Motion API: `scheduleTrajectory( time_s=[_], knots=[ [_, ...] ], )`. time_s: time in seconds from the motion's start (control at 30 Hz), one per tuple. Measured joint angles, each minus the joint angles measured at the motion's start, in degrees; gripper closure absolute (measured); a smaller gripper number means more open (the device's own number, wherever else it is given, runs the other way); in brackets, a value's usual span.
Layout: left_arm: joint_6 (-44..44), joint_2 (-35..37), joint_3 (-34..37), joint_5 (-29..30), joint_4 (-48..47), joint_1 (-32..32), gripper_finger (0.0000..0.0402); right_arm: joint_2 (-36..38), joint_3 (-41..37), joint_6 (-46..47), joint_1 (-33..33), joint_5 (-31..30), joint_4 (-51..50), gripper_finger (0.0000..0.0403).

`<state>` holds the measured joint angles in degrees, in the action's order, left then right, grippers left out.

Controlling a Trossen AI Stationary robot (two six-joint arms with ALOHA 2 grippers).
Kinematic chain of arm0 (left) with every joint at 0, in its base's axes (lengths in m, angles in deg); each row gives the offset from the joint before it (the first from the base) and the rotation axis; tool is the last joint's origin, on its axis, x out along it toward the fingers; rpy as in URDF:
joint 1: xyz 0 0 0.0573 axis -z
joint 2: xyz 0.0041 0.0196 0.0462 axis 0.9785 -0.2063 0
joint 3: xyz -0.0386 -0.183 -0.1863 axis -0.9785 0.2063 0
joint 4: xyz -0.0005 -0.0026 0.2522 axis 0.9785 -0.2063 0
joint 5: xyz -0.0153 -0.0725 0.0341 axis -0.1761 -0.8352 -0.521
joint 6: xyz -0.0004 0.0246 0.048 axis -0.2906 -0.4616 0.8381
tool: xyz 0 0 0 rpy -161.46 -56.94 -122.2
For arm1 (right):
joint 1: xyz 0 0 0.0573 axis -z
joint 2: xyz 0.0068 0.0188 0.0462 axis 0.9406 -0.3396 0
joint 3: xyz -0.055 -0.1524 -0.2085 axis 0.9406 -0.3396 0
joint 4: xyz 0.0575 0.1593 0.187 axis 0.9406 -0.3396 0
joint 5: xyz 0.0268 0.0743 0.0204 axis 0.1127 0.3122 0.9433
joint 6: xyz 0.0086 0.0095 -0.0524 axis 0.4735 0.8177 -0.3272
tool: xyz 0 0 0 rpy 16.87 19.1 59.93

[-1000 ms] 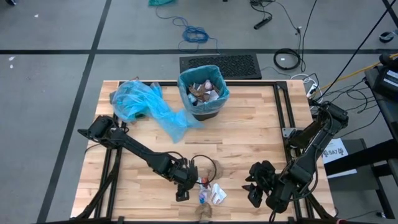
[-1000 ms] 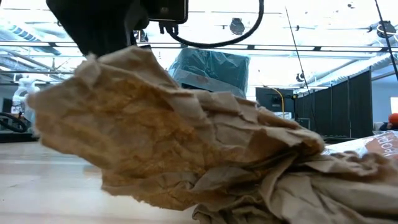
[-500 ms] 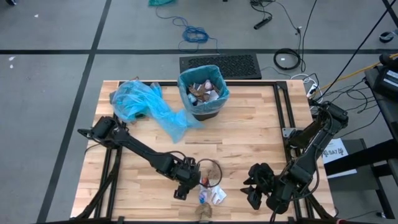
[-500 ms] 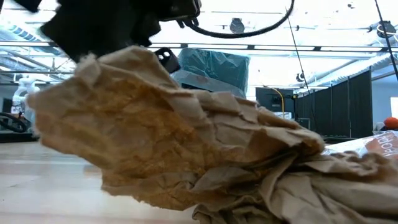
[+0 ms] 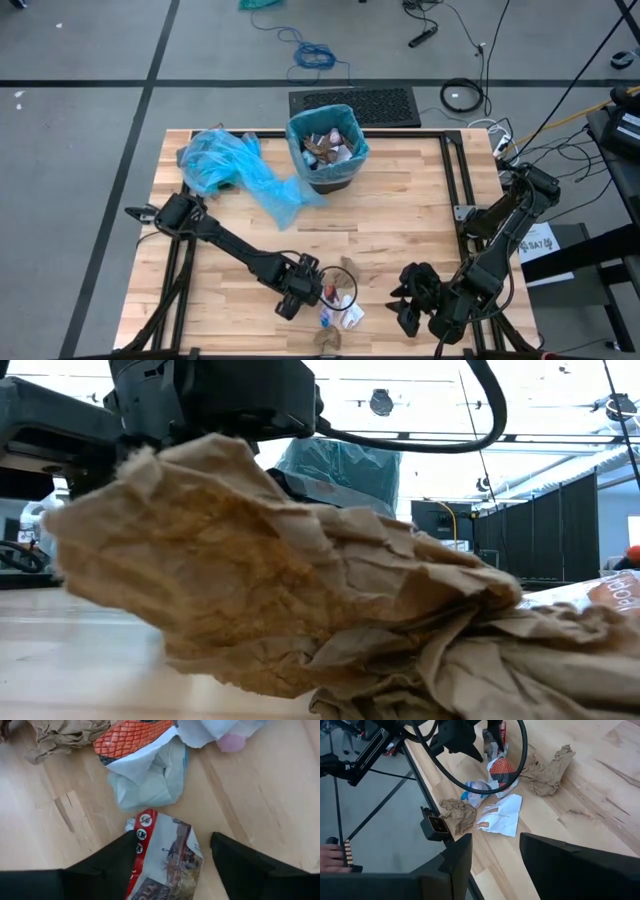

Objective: Place trash/remove bag and relplace
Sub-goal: Put the red paper into the trash bin

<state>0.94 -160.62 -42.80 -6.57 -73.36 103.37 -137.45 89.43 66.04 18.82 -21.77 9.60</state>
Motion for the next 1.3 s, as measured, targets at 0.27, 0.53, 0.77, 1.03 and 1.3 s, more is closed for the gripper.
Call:
scheduleTrajectory(
  time_s=[0.27,0.53,0.77,1.03,1.3],
  knots=[
    [-8.4,0.4,0.1,0.7,-1.3,0.0,0.0338,0.0,0.0,-0.2,0.0,-0.3,0.0,0.0245],
    [-15.5,1.4,-6.2,1.5,-16.1,0.5,0.0396,0.0,0.0,-2.8,0.1,-3.2,-0.3,0.0245],
    [-24.7,5.3,-14.6,1.9,-28.4,-0.5,0.0398,0.0,0.0,-2.7,4.3,-4.6,-3.1,0.0245],
    [-25.9,16.1,-17.0,2.1,-30.2,-8.4,0.04,0.0,0.0,-13.0,14.9,8.0,-2.8,0.0245],
    [-19.7,27.4,-17.0,2.6,-27.9,-21.7,0.0401,0.0,0.0,-22.9,23.5,9.8,-2.7,0.0245]
  ],
)
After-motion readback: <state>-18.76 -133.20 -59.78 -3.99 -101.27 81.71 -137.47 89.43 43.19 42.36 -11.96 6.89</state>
